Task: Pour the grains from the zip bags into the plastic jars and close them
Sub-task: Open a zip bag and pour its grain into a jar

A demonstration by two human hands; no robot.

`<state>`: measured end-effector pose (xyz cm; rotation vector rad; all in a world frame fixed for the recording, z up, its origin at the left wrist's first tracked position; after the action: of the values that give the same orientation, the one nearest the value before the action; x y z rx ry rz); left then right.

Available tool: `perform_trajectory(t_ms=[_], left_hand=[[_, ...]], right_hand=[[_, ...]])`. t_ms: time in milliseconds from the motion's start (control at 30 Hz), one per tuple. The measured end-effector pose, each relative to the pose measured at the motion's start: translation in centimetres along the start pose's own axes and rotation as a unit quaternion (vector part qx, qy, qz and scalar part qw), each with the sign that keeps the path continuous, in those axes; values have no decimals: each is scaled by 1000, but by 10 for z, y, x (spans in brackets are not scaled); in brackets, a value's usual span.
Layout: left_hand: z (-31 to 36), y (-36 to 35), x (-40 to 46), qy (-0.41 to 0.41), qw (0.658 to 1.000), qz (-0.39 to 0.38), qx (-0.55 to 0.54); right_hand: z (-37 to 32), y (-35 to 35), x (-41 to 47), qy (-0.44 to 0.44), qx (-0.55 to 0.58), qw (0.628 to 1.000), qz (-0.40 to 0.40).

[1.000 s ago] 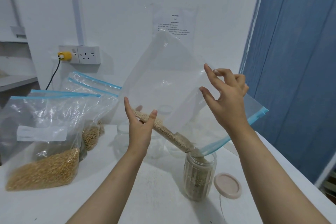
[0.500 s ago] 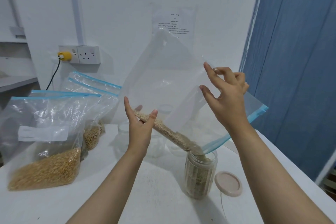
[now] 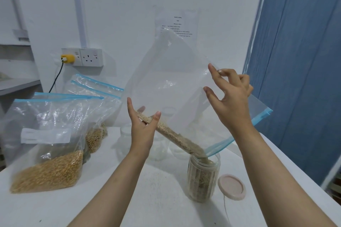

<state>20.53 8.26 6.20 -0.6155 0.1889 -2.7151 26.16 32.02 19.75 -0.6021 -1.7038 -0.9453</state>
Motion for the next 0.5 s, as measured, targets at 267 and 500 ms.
perform_trajectory(t_ms=[267,500], left_hand=[[1,3,-1,-1,1000,3,3],[3,2,-4,-2,1000,1,4]], right_hand=[[-2,0,0,-2,1,1000,-2],[0,1,-1,-5,5,1000,-3]])
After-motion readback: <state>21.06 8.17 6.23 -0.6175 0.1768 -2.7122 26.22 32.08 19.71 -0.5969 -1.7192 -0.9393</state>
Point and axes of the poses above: each hand's wrist, its own x-axis towards the middle knuckle, its own y-axis out of the back of the hand, z = x × y, the point moved 7 cm from there along x, towards the middle knuckle, and after that the axes turned 2 degrees about y, right-handed, at the moved point
